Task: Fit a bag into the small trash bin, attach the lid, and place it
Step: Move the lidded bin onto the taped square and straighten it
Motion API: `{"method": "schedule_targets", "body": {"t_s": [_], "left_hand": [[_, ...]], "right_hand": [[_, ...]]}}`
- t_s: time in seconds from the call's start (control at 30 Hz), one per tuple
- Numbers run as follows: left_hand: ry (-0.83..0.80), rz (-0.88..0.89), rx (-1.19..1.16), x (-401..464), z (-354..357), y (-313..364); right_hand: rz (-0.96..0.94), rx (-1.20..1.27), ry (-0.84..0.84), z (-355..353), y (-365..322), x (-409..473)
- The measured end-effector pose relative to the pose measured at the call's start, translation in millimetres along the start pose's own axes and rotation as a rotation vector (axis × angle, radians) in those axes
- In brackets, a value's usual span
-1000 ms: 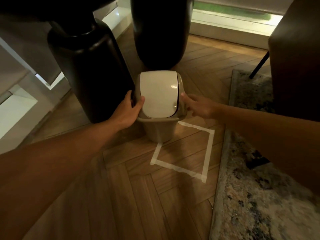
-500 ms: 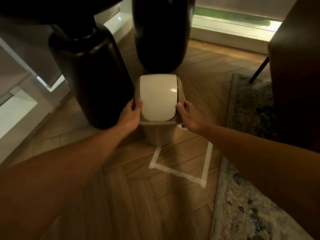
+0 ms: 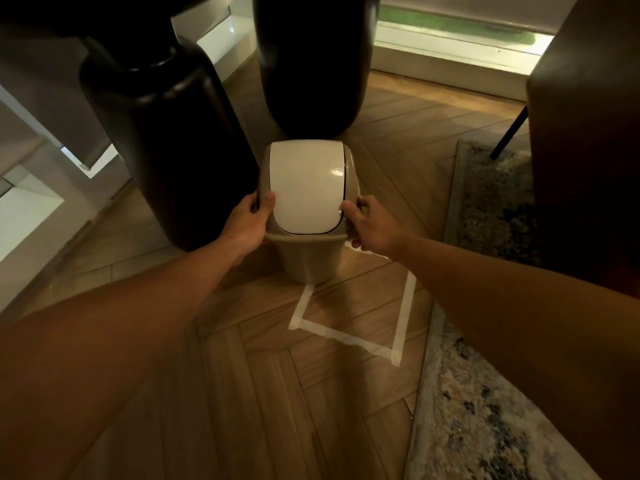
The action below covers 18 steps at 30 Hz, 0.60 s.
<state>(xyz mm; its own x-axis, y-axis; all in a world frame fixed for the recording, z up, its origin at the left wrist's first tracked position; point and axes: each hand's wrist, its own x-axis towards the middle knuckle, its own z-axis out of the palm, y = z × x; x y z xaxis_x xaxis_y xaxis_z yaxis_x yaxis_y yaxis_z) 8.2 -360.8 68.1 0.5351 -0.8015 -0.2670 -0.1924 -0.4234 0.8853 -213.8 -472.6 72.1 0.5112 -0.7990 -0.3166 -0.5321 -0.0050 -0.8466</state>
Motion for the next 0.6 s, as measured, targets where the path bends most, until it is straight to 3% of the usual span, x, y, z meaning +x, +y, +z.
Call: {"method": "schedule_targets", "body": {"t_s": [0.6], "left_hand": [[-0.250, -0.011, -0.025, -37, 70, 25]], "right_hand": [[0.103, 0.075, 0.157, -63, 63, -85]]}}
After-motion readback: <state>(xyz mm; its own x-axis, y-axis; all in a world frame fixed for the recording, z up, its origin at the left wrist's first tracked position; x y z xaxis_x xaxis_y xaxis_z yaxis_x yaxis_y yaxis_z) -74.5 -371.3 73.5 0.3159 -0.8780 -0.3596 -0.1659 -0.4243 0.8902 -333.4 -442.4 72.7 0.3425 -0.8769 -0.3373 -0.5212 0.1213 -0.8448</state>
